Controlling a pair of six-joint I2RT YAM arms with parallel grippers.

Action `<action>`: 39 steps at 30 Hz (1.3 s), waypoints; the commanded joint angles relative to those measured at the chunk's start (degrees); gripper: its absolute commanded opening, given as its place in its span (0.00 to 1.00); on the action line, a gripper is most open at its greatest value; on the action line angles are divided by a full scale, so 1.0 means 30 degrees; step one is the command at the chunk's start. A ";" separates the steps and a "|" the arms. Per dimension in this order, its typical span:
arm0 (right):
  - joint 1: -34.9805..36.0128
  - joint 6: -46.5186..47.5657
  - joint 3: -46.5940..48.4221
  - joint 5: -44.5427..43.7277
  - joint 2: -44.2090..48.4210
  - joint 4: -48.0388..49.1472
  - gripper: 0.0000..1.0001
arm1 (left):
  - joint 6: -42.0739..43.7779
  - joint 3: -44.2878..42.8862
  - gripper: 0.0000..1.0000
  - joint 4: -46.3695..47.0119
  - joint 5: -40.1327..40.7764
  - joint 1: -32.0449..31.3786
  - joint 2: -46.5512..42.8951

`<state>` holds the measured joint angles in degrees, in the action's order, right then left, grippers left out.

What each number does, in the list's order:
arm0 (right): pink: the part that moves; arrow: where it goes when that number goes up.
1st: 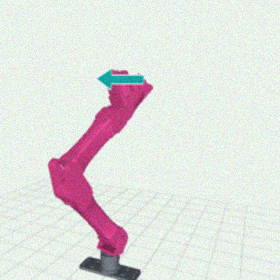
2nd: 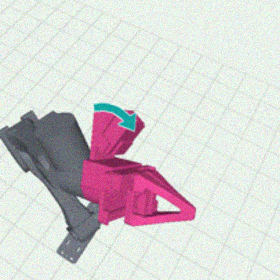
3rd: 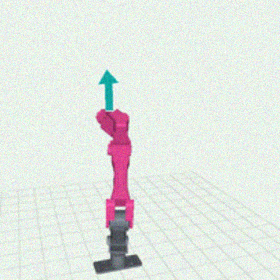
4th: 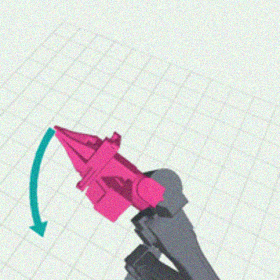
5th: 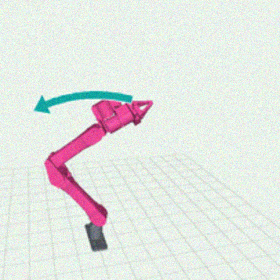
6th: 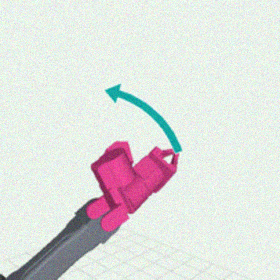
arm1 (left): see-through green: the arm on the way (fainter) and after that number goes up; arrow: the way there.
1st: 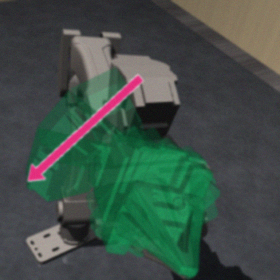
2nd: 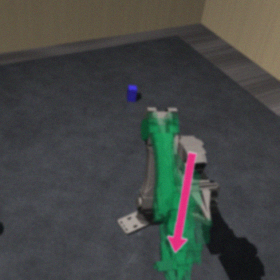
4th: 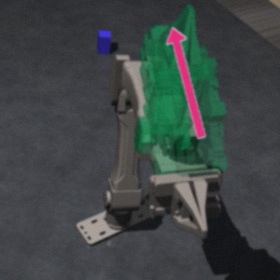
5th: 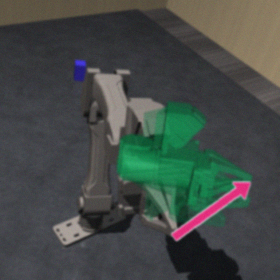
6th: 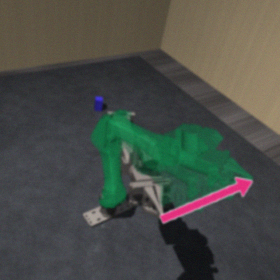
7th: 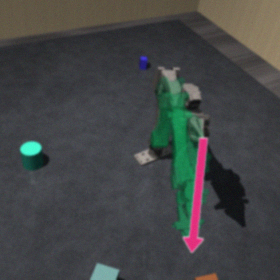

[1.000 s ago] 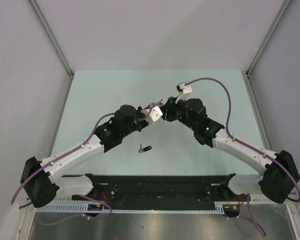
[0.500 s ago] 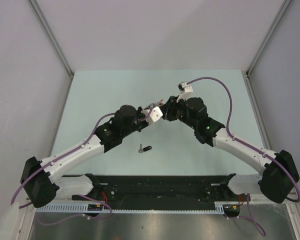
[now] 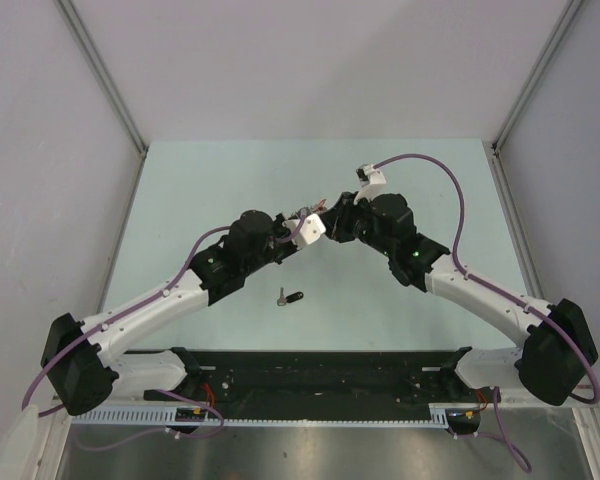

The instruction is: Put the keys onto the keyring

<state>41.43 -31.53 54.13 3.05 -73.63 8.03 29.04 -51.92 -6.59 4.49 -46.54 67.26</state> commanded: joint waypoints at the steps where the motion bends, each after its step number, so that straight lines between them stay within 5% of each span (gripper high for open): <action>1: -0.0099 -0.0330 0.0912 0.0623 -0.0185 0.0603 0.23 | 0.0604 -0.0183 0.03 0.1699 0.0319 -0.0188 -0.0771; 27: -0.0480 -0.1649 0.0912 0.2557 -0.0595 0.1688 0.22 | 0.0458 -0.0125 0.04 0.1874 0.0378 -0.0247 -0.0742; 39: -0.1035 -0.0479 0.0883 0.3142 0.0368 0.1570 0.00 | -0.0478 -0.0505 0.04 0.1582 0.0056 -0.0247 -0.0801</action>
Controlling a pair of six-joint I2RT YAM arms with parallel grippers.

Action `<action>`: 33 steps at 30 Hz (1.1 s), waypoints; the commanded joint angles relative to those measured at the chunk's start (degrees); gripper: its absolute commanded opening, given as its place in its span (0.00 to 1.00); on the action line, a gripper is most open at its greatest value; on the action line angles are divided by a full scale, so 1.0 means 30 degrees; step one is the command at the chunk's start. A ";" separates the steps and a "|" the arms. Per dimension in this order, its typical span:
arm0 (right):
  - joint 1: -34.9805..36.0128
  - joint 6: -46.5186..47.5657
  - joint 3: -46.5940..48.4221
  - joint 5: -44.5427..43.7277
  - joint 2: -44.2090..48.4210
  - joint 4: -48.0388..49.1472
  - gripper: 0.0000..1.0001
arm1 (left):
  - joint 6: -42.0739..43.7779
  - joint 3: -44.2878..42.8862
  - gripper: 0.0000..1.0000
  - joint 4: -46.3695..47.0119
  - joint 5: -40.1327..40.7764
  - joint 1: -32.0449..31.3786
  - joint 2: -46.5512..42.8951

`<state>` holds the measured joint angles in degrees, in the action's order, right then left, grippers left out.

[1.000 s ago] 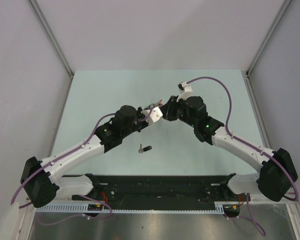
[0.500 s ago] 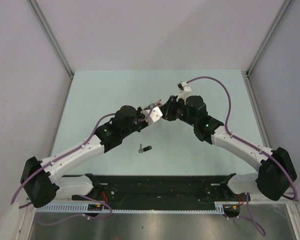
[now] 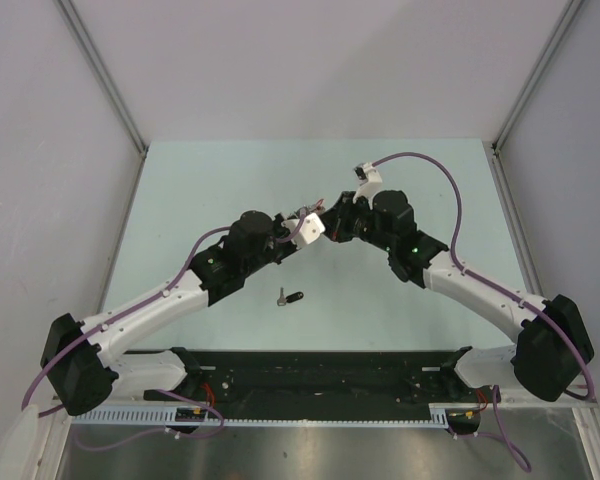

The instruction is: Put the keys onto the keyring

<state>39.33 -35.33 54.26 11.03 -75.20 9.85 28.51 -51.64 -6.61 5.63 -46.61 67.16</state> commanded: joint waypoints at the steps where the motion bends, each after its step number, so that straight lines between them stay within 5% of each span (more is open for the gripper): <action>1: -0.0395 0.1023 0.0839 0.0630 0.1041 0.1024 0.00 | -0.0392 -0.0687 0.04 0.1502 -0.0439 -0.0225 -0.0764; 15: -0.0542 0.8261 0.0868 0.4765 0.2419 0.0150 0.00 | -0.1566 -0.1069 0.04 0.1237 -0.2141 -0.0050 -0.0911; 23: -0.0337 0.5569 0.0839 0.0400 0.2947 -0.2342 0.27 | -0.1008 -0.0893 0.04 0.1296 -0.1905 -0.0020 -0.0852; 33: -0.0279 0.2902 0.0839 0.0982 0.1893 -0.2169 0.31 | -0.0920 -0.0864 0.04 0.1325 -0.1905 -0.0020 -0.0823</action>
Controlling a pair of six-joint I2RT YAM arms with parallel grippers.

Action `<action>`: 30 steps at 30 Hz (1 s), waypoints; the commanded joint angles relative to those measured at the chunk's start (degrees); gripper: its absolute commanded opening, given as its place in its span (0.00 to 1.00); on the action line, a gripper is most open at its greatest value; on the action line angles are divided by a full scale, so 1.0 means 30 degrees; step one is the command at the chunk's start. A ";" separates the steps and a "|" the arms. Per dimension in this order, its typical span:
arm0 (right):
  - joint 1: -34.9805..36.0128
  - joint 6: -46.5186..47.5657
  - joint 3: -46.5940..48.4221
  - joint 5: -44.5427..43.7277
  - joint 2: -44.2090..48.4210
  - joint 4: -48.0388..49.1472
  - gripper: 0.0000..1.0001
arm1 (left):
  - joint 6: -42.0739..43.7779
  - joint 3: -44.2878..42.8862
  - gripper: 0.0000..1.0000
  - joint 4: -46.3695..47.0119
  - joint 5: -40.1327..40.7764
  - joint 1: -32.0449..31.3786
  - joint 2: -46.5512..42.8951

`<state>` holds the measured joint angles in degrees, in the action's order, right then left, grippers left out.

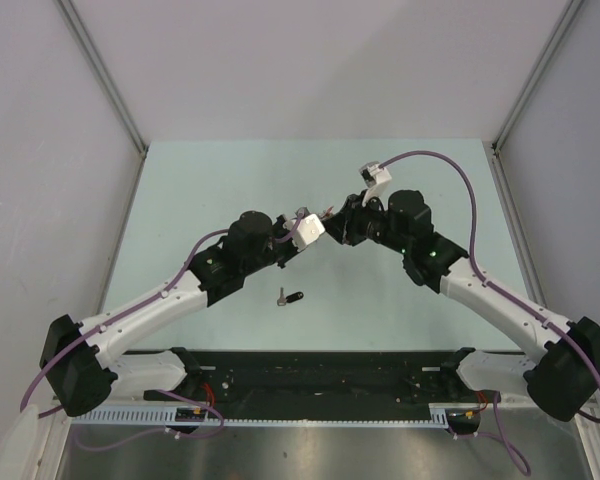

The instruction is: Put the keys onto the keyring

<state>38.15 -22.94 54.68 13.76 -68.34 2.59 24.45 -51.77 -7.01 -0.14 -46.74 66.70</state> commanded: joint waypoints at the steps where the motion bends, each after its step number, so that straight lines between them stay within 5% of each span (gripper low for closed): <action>1: 0.0086 -0.1318 0.0701 0.0130 -0.0569 0.0250 0.31 | 0.0435 -0.0820 0.04 0.1456 0.0018 0.0024 -0.0728; 18: -0.0236 -0.2198 0.0730 0.1302 -0.1743 0.0953 0.29 | 0.0435 -0.0878 0.04 0.1427 -0.0011 -0.0006 -0.0816; 26: -0.0325 -0.0941 0.0730 0.1858 -0.1217 0.1042 0.04 | 0.0319 -0.0966 0.04 0.1165 -0.0156 -0.0005 -0.0816; 30: -0.0325 0.1631 0.0701 0.2356 -0.0602 0.0953 0.00 | -0.0091 -0.1463 0.03 0.0666 -0.0771 0.0024 -0.0933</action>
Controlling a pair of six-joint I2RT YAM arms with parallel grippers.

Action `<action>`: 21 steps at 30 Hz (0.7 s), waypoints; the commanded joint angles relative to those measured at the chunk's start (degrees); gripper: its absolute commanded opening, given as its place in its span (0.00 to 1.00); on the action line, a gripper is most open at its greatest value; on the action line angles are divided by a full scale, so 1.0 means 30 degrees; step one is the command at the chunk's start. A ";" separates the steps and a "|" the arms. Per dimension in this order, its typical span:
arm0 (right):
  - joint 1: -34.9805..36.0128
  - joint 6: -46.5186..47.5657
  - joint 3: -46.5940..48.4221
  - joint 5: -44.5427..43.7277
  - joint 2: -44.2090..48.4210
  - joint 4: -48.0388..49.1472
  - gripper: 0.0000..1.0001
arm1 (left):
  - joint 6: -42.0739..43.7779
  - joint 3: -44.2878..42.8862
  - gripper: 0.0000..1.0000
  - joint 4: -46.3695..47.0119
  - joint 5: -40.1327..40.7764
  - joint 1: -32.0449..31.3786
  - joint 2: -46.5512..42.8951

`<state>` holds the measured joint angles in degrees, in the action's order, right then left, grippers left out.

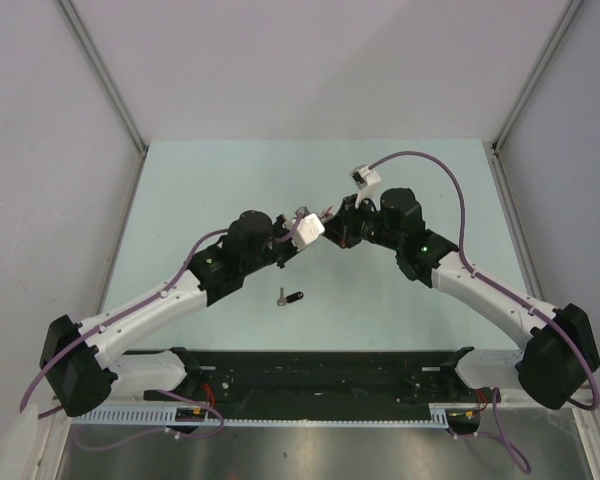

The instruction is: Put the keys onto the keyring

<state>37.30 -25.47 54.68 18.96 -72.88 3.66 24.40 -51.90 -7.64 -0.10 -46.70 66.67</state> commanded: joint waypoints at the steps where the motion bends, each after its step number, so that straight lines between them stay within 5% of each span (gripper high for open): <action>1: -0.0040 0.2834 0.0701 0.0855 0.1176 0.0683 0.00 | -0.0078 -0.1479 0.03 0.0789 -0.0875 0.0009 -0.0955; 21: -0.0891 1.1325 0.0730 0.6889 0.3259 0.0158 0.00 | -0.0136 -0.2943 0.03 -0.1378 -0.6644 0.0711 -0.1015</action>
<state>34.52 -0.27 54.68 33.30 -65.45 3.49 23.94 -56.97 -12.19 -12.53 -44.97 65.12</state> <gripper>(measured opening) 0.010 0.084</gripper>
